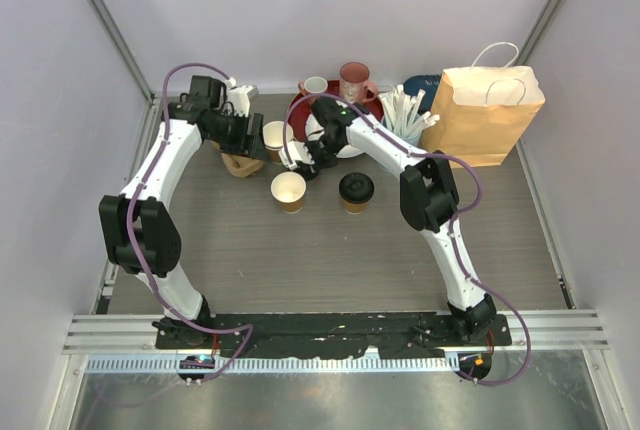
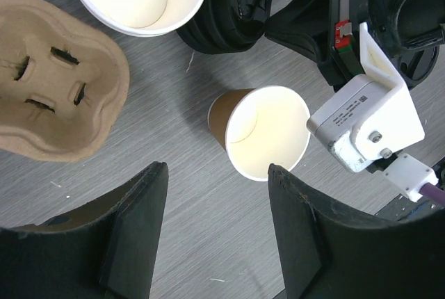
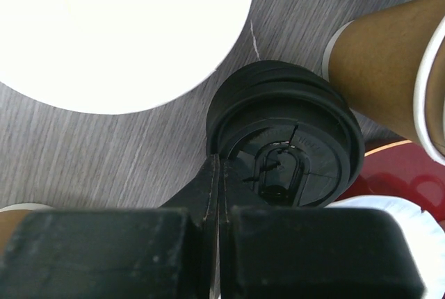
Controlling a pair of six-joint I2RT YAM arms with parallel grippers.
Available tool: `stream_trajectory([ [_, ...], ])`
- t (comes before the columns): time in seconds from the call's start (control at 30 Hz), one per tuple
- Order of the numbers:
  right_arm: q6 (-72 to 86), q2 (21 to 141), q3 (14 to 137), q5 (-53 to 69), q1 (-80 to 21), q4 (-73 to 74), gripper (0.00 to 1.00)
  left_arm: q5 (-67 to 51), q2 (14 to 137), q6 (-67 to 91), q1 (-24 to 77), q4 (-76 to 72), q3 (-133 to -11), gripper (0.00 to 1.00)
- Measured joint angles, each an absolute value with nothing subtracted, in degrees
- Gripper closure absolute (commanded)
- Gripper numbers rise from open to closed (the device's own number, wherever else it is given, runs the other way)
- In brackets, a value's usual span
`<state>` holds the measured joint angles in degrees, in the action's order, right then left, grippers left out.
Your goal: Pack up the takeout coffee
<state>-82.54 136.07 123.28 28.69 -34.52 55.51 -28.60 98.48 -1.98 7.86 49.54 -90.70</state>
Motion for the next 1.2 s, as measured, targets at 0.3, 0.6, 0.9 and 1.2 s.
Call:
stream_trajectory([
  [0.3,-79.8,131.5,119.0,29.5,-34.0,55.3,0.95,-28.6,98.5,-2.0,7.9,49.6,-90.7,0.37],
  [0.6,-50.7,128.3,115.5,27.6,-32.6,38.7,0.58,-28.8,98.5,-2.0,7.9,49.6,-90.7,0.37],
  [0.9,-14.3,127.3,111.5,11.8,-32.1,23.7,0.45,-28.8,98.5,-2.0,7.9,49.6,-90.7,0.37],
  [1.2,-0.4,126.2,105.2,5.3,-32.8,22.6,0.54,-28.8,98.5,-2.0,7.9,49.6,-90.7,0.37],
])
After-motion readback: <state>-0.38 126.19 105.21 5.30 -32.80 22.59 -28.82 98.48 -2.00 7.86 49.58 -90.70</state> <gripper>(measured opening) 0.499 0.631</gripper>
